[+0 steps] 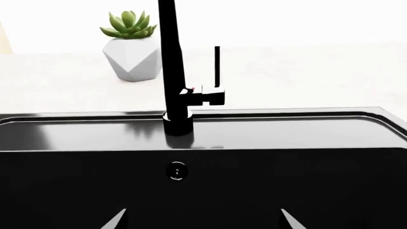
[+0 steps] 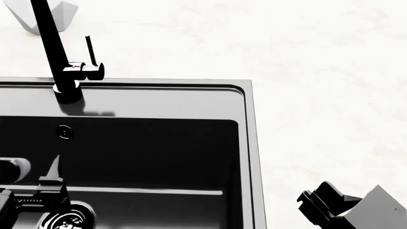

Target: Pick the pan and sponge and place them into the sink. Then turn on the water.

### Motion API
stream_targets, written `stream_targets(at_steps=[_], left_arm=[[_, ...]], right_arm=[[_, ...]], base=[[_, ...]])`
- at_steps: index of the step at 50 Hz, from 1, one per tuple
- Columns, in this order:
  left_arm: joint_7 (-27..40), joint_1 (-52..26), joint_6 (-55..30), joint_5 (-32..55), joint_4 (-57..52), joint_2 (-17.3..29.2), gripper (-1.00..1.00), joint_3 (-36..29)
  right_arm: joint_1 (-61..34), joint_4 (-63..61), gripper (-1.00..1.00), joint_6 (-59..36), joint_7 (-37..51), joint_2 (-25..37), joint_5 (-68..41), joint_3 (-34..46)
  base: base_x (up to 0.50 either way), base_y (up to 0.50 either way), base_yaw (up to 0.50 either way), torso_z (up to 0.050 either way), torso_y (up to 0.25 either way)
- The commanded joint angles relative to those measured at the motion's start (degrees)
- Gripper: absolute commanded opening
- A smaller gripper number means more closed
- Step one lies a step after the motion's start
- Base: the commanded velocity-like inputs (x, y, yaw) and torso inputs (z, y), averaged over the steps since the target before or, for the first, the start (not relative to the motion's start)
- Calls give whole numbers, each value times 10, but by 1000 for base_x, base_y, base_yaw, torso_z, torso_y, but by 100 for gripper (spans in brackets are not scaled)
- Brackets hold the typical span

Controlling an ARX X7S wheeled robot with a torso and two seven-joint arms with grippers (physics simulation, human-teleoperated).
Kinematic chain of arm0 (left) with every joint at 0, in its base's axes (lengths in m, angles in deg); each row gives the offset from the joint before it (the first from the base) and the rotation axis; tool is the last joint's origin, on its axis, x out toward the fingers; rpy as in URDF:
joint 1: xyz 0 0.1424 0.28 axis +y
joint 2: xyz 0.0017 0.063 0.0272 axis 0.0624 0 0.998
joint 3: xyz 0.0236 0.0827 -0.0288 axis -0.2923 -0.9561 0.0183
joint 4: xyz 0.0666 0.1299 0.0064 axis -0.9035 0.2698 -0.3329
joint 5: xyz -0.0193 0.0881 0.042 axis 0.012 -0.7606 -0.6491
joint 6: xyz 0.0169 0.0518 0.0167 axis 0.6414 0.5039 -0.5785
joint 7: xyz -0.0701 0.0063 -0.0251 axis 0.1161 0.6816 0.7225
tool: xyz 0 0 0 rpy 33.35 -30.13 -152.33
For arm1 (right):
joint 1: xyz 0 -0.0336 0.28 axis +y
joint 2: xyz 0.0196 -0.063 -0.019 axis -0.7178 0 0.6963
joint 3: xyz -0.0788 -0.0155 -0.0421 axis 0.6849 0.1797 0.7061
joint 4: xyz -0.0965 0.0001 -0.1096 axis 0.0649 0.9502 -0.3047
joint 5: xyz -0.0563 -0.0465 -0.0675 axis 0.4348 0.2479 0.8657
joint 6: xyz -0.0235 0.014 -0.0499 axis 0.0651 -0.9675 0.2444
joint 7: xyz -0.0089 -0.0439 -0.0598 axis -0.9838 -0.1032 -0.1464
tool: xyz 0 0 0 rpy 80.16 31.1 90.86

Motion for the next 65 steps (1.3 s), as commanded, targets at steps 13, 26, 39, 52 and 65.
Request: stream_targets(at_steps=[13,26,39,52,65], left_arm=[[-2,12,18,2,11,4,100,-1],[4,8,20,-1,17,1,100,-10],[1,13,26,4,20,7,100,-5],[1,14,27,9,20,10,100,-3],[3,13,29,11,23,12,100,-1]], right_arm=[[2,90,100,51,0,5,-8,-20],[23,128,100,92,-2,-4,-12,-26],[24,104,-100,79,16,7,-25,-17],[-11,32,-100,-8,-54,72,-75,47],[-61,19,-100,-25,-238,145,-127,114]], base=[[0,0,0,0,0],[0,0,0,0,0],[1,0,0,0,0],[0,-1,0,0,0],[0,0,0,0,0]])
